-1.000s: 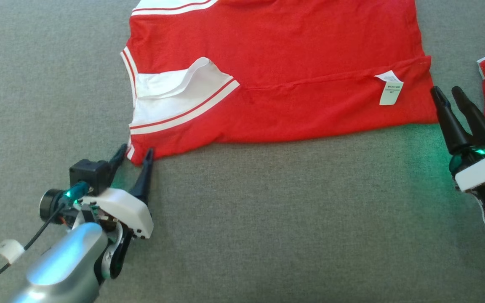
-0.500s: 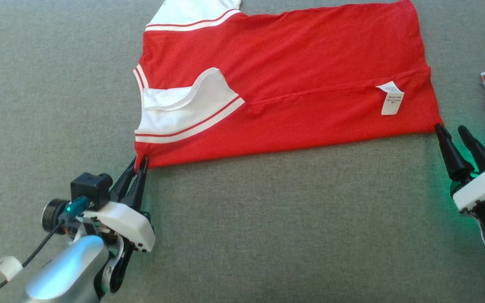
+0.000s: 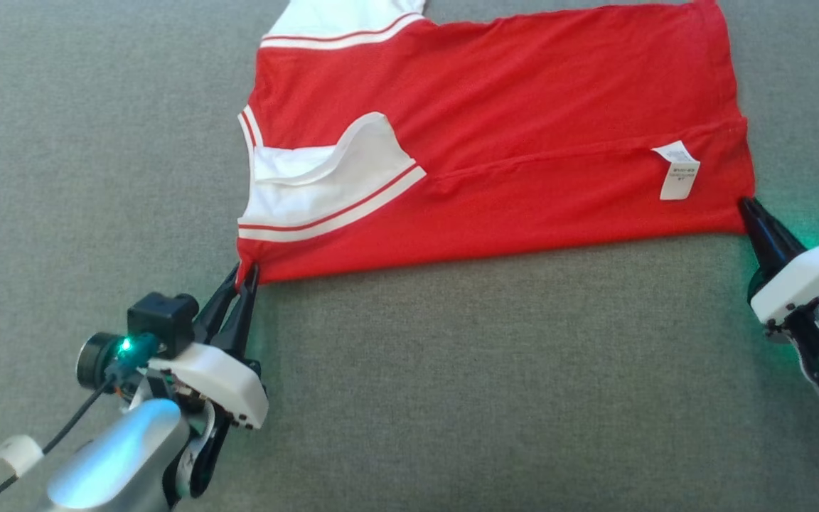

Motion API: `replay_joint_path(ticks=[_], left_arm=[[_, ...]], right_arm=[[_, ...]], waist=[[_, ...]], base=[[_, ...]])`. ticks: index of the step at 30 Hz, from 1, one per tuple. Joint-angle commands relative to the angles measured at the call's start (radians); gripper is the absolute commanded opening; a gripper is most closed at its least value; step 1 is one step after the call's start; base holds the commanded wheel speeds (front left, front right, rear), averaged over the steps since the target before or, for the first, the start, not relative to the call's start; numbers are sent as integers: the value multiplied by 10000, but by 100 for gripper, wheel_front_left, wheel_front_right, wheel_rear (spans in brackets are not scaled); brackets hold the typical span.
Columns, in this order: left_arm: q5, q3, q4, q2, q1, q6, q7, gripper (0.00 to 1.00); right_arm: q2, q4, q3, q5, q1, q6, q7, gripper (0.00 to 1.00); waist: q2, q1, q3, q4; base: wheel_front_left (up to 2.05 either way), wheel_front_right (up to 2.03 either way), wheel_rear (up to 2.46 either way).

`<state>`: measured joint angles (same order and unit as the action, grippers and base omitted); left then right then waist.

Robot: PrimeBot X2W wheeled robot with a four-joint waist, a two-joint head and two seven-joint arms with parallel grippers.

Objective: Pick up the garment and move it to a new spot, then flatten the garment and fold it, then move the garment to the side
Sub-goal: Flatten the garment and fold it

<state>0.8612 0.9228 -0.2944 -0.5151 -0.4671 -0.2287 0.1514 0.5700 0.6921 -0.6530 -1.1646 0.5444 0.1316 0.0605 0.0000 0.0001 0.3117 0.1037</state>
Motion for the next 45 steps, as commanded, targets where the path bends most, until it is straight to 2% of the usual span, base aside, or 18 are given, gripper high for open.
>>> replay_joint_path(ticks=[1,8,18,22,27,28,29,30,31,32,37,41,43,45], left_arm=[[-72,-315,86,-328,-316,6,131,0],[24,-122,402,-445,354,30,265,0],[142,207,1688,-1077,1779,-425,205,0],[229,376,2057,-1203,2303,-613,125,0],[274,576,2023,-1249,2586,-634,-13,0],[284,606,2007,-1244,2591,-624,-62,0],[293,623,1992,-1240,2588,-621,-97,0],[281,640,1976,-1241,2565,-633,-137,20],[273,640,1972,-1243,2524,-655,-180,47],[276,624,1978,-1252,2475,-679,-224,100],[204,419,2330,-1552,1829,-627,-554,100],[-85,64,2883,-1946,406,-509,-1208,100],[-204,-103,3050,-2100,-588,-159,-1673,100],[-86,-322,3030,-2209,-1603,379,-2207,100]], right_arm=[[119,-112,-104,0,-345,-9,-49,0],[731,-661,106,7,-1573,-9,333,0],[1626,-2028,959,-117,-3994,-9,556,0],[1610,-2533,1434,-33,-5004,-9,568,0],[1331,-3056,2086,178,-5798,-9,323,0],[1265,-3116,2237,251,-5894,-9,266,11],[1201,-3178,2382,346,-5976,-9,204,65],[1133,-3247,2524,451,-6047,-9,133,100],[1062,-3334,2681,563,-6103,-9,81,100],[998,-3439,2844,689,-6141,-9,33,100],[760,-4145,3761,1419,-6159,-9,-271,100],[447,-4837,4487,2048,-5998,-9,-712,100],[246,-5245,4736,2392,-5806,-9,-1026,100],[27,-5634,4885,2779,-5482,-9,-1340,100]], waist=[[0,-1,-125,41],[0,-1,-920,-6],[0,-1,-1499,-81],[0,-1,-1619,-93],[0,-1,-1668,-182],[0,-1,-1666,-196],[0,-1,-1662,-208],[0,-1,-1654,-227],[0,-1,-1637,-251],[0,-1,-1612,-276],[0,-1,-1354,-411],[0,-1,-875,-495],[0,-1,-550,-596],[0,-1,-188,-772]], base=[[0,0,0],[0,0,0],[0,0,0],[0,0,0],[0,0,0],[0,0,0],[0,0,0],[0,0,0],[0,0,0],[0,0,0],[0,0,0],[0,0,0],[0,0,0],[0,0,0]])
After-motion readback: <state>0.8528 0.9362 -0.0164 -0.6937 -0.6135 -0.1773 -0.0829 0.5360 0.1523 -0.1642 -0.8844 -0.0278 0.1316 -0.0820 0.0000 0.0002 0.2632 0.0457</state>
